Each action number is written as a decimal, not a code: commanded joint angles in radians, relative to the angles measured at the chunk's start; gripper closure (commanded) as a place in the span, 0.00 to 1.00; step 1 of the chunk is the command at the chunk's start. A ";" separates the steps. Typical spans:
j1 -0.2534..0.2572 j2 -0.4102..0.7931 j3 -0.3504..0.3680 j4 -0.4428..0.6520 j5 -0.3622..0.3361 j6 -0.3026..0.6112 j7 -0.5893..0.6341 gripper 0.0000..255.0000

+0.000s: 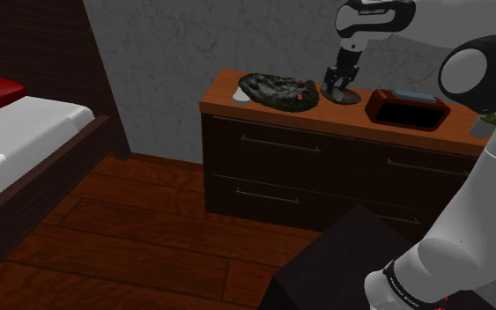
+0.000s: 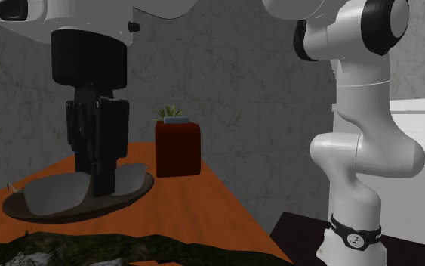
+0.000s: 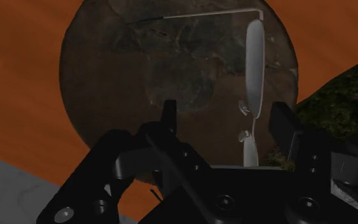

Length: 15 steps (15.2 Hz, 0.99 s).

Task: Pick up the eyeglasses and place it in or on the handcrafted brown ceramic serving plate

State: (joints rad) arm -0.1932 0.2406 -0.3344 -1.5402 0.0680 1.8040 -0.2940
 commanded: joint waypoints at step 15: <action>-0.006 0.008 -0.002 0.138 0.002 -0.131 0.001 0.00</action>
State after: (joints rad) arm -0.1996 0.2481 -0.3368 -1.4024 0.0698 1.6737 -0.2935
